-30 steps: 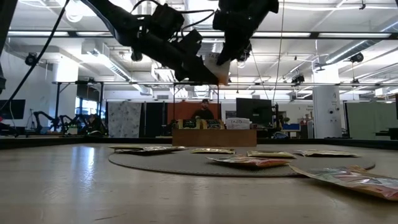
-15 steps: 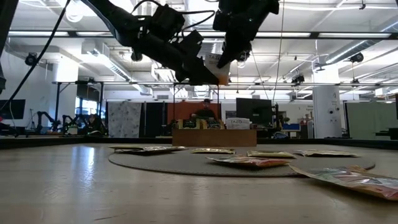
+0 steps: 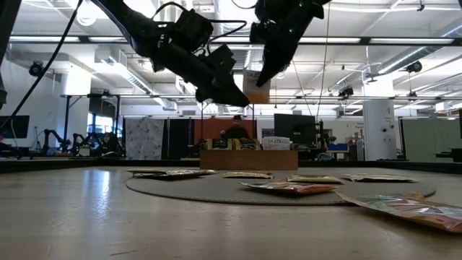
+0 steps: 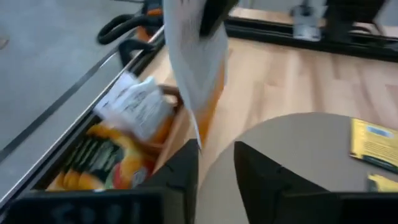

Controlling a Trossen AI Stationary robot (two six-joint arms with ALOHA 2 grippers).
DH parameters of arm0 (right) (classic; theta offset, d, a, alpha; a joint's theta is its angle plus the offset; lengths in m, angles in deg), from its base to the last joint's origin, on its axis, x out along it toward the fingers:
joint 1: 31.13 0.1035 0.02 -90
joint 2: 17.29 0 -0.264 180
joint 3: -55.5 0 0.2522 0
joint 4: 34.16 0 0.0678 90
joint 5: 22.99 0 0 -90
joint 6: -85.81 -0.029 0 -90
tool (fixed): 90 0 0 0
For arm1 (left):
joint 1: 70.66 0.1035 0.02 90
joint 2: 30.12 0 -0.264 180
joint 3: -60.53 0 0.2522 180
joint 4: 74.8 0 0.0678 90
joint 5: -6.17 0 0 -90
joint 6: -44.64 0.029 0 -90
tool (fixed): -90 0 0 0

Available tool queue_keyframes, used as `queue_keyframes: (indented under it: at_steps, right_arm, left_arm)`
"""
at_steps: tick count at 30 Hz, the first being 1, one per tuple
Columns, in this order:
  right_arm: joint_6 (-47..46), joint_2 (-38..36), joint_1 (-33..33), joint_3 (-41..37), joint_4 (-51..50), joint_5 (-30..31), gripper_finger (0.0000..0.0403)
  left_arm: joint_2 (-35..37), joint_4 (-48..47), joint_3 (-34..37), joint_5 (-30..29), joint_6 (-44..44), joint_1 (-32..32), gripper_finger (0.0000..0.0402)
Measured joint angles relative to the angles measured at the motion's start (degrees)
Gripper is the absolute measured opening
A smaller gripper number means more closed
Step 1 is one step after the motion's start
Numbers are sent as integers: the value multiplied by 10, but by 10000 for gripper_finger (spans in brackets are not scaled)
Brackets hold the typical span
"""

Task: Pick & Place Tea
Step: Put the white tea bag into the right compartment of the wooden organizer

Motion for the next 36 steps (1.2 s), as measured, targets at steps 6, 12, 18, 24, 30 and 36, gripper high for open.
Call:
queue_keyframes:
  at_steps: [6,12,18,24,30,36]
  right_arm:
    - [3,0,-69,-27,1,-19,8]
    - [42,0,-122,-95,36,-57,8]
    - [115,1,-133,-144,116,-103,8]
    - [125,34,-144,-171,142,-101,8]
    - [125,75,-146,-163,149,-89,8]
    - [131,82,-146,-149,149,-56,8]
  left_arm:
    - [5,-14,33,-27,-69,0,127]
    - [35,13,90,-28,-108,-3,128]
    - [56,36,129,-33,-137,-3,128]
    - [63,38,135,-39,-153,-3,128]
    - [63,37,134,-42,-154,-2,128]
    - [63,36,134,-42,-154,-2,128]
